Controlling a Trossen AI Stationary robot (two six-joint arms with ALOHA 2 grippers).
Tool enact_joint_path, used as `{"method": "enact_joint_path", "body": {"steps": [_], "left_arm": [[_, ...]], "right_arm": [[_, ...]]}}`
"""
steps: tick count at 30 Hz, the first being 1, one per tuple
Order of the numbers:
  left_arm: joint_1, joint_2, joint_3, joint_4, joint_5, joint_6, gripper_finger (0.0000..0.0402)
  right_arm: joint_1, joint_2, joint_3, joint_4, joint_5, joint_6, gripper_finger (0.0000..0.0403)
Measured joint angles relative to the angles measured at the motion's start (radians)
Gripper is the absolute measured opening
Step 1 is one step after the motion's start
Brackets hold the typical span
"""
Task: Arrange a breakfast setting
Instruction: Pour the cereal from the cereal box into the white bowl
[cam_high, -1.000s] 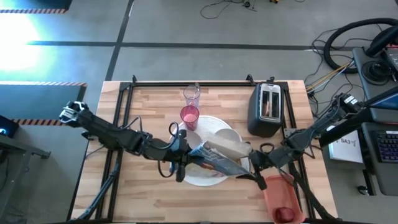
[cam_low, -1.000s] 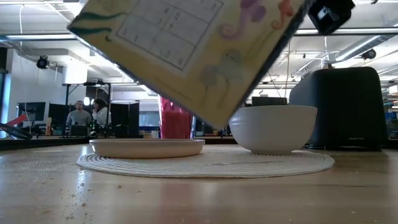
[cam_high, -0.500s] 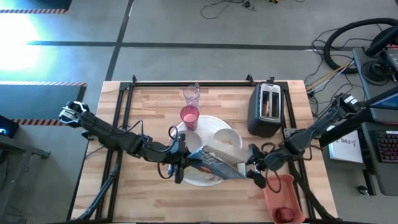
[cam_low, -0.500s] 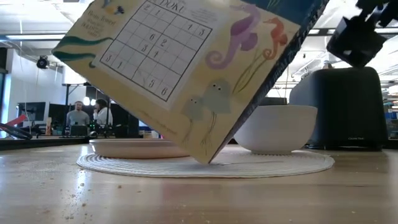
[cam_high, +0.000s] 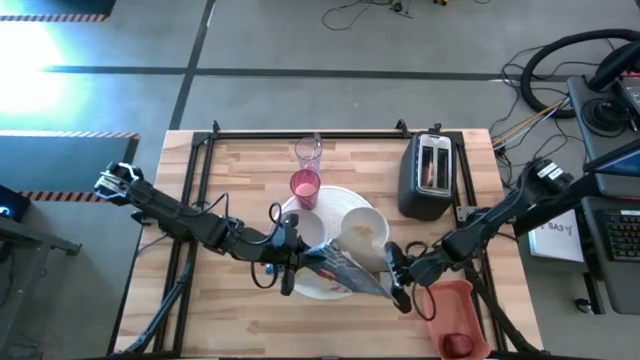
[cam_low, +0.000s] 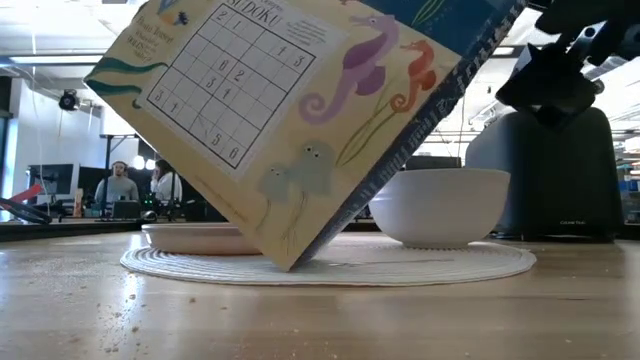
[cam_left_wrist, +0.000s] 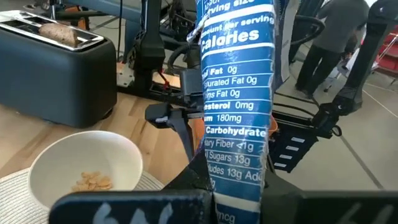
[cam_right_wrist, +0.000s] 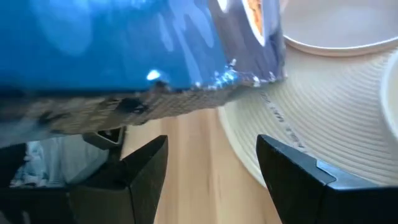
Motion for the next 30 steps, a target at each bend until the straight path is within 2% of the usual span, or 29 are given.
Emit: {"method": "enact_joint_path", "body": {"steps": [6,14,21,30], "left_arm": [[0.0,0.0,0.0,0.017,-0.003,-0.003,0.0],[0.001,0.0,-0.002,0.035,0.01,-0.035,0.0],[-0.005,0.004,-0.025,0.035,0.025,-0.07,0.0],[-0.016,0.07,-0.034,0.022,0.119,-0.077,0.0]], "right_arm": [[0.023,0.018,0.027,0.004,0.009,-0.002,0.0235],[0.067,0.009,0.09,-0.009,0.195,-0.135,0.0235],[0.069,0.009,0.126,-0.017,0.196,-0.219,0.0235],[0.069,0.008,0.128,-0.062,0.198,-0.193,0.0235]]}}
